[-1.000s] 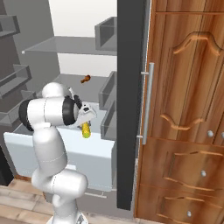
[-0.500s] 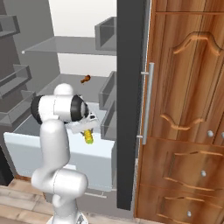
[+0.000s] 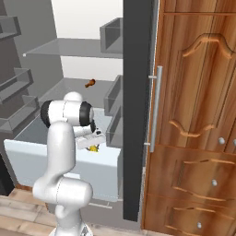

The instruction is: Place the potato and corn inside the fridge drawer. Close the drawer after placing the vegetables.

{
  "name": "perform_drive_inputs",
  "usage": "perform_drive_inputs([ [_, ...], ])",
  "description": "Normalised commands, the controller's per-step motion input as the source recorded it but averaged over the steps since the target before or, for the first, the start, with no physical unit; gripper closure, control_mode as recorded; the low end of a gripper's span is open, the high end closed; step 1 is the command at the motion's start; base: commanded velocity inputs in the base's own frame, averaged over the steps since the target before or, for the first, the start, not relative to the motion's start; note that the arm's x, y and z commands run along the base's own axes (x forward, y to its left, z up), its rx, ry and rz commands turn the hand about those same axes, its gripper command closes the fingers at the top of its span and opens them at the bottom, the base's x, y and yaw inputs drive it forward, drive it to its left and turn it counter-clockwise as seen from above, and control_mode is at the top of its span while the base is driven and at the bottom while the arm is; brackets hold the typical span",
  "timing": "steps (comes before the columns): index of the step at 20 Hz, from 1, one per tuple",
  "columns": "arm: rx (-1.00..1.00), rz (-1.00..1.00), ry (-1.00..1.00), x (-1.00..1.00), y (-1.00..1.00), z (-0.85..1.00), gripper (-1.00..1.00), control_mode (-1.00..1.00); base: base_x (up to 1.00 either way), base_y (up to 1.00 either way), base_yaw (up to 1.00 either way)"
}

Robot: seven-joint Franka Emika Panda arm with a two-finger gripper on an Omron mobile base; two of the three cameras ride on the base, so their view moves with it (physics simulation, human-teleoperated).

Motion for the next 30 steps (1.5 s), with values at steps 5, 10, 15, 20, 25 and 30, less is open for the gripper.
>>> perform_drive_inputs([
  [5,0.01,0.0,0.01,-0.06,0.0,-0.11,-1.0,-1.0,0.0,0.0,0.0],
  [10,0.01,-0.02,-0.01,0.0,0.06,0.55,-1.0,-1.0,0.0,0.0,0.0],
  [15,0.0,-0.13,-0.09,-0.12,0.23,1.0,-1.0,-1.0,0.0,0.0,0.0],
  [20,0.0,-0.07,-0.17,-0.68,0.0,1.0,-1.0,-1.0,0.0,0.0,0.0],
  [25,0.0,-0.06,-0.22,-1.0,0.0,0.99,-1.0,-1.0,0.0,0.0,0.0],
  [30,0.0,-0.04,-0.17,-1.0,0.0,1.0,-1.0,-1.0,0.0,0.0,0.0],
])
